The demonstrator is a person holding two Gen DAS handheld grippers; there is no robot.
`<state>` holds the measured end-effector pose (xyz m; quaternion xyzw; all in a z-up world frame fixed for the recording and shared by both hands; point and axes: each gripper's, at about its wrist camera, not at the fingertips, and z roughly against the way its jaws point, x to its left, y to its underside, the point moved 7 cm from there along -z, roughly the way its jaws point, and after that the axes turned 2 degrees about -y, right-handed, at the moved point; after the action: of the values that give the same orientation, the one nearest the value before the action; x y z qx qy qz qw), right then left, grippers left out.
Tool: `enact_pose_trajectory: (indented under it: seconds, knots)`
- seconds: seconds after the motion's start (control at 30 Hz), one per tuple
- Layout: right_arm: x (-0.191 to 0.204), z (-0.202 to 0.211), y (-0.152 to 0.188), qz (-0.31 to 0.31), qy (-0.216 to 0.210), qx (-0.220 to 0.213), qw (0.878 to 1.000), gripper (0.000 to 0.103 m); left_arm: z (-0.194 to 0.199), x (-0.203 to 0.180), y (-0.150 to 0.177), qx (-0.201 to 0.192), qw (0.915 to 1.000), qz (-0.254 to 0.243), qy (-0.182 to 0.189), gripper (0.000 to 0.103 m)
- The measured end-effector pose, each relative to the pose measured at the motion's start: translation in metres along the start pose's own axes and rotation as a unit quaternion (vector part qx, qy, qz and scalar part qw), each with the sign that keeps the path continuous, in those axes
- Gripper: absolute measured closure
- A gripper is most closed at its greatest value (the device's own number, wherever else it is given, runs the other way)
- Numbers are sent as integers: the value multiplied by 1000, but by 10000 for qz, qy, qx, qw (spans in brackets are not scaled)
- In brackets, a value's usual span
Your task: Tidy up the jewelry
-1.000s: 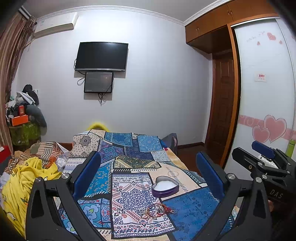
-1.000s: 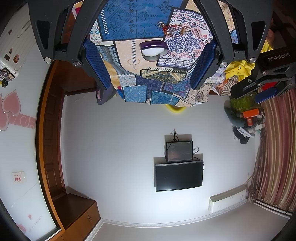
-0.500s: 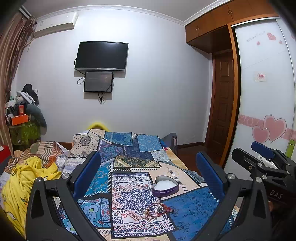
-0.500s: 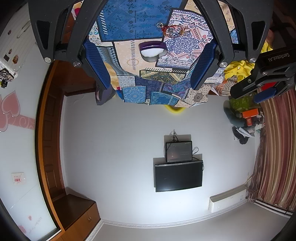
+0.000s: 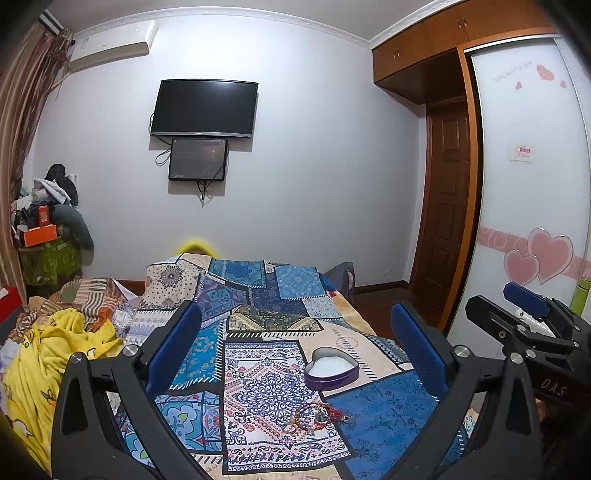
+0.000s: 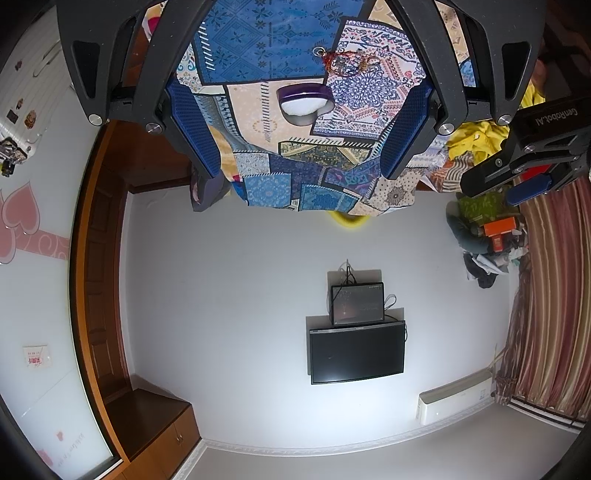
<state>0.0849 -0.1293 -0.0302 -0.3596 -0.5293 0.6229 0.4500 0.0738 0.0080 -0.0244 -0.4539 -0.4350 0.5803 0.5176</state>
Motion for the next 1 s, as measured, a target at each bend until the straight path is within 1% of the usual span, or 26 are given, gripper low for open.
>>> enact_pose_trajectory:
  seconds: [0.1,0.4,0.53,0.63,0.73,0.8,0.87,0.9,0.97,1.0]
  knots:
    - [2,1,5,-1,-8,20,10000,17,-1,1,0,15,10000,8,-10,0]
    - [0,-5,5,42,39,140,9999,17,-4,3,2,78,10000,-4,-14,0]
    - [-1,-11,10,81,49,276,9996,17,-11,5,5,188,9998,-22,-70,0]
    - [-3,-16,14,101,55,384,9992,17,-20,9,12,353,9993,-40,-118,0]
    - [-8,-29,27,132,84,658,9977,17,-32,18,23,582,9980,0,-241,0]
    - [-12,-36,36,162,137,805,9965,17,-41,23,31,757,9968,14,-261,0]
    - [-17,-44,47,193,166,999,9947,17,-54,32,43,986,9947,50,-299,0]
    - [-19,-52,57,210,149,1196,9925,17,-59,34,48,1081,9937,69,-287,0]
    - [-21,-57,66,240,120,1387,9900,17,-71,42,59,1267,9915,109,-276,0]
    - [-22,-62,74,277,108,1538,9877,17,-74,45,64,1341,9905,115,-286,2]
